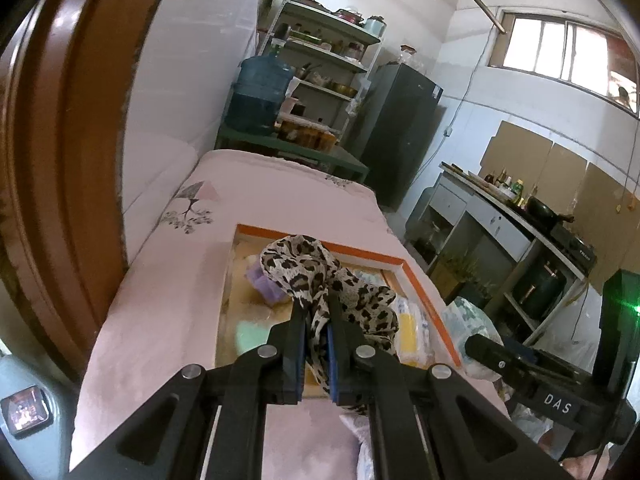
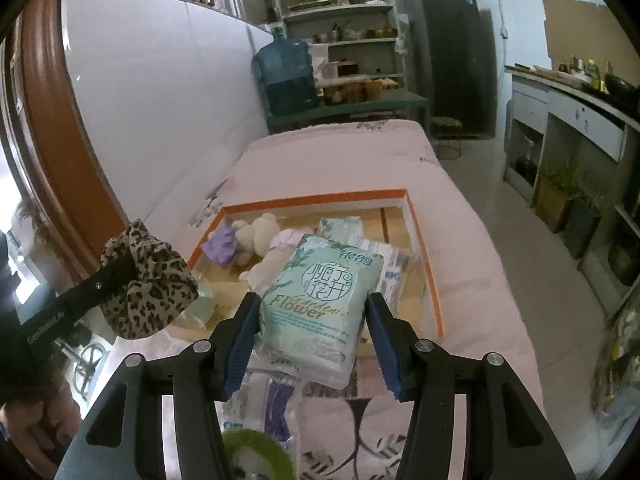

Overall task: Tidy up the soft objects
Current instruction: 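Carry the scrunchie and Flower tissue pack over the box lid with both grippers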

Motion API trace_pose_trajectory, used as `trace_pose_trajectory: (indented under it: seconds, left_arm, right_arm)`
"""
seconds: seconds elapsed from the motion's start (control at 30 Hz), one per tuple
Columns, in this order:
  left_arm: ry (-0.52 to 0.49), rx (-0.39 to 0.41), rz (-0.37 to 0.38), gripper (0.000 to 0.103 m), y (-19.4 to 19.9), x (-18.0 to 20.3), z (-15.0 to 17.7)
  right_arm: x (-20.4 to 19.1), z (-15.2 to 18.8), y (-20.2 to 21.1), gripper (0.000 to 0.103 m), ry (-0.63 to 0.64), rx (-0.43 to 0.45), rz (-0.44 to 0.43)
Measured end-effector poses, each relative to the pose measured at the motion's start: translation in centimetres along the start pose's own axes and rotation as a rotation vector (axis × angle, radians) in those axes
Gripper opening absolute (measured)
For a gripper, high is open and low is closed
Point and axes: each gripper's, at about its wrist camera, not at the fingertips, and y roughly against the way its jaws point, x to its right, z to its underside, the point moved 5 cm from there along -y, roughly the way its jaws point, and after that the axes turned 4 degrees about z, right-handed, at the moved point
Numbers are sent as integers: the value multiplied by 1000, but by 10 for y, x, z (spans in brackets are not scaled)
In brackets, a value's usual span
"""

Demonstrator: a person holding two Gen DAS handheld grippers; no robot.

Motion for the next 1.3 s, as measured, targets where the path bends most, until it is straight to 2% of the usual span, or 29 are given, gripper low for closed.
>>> trace_pose_trajectory:
  seconds: [0.27,0.77,1.3]
  left_arm:
    - [5,-2,7,9,-20,7,-13]
    - [24,-25,11,9,-61,10,-21]
    - [-67,-80,-88,9,-91,5,-17]
  right_arm:
    - [7,-10,-9,56,2,6,-3]
    - [4,-29,-58,56,41,-16,-15]
    - [2,-35,-98,56,103,-53,-11]
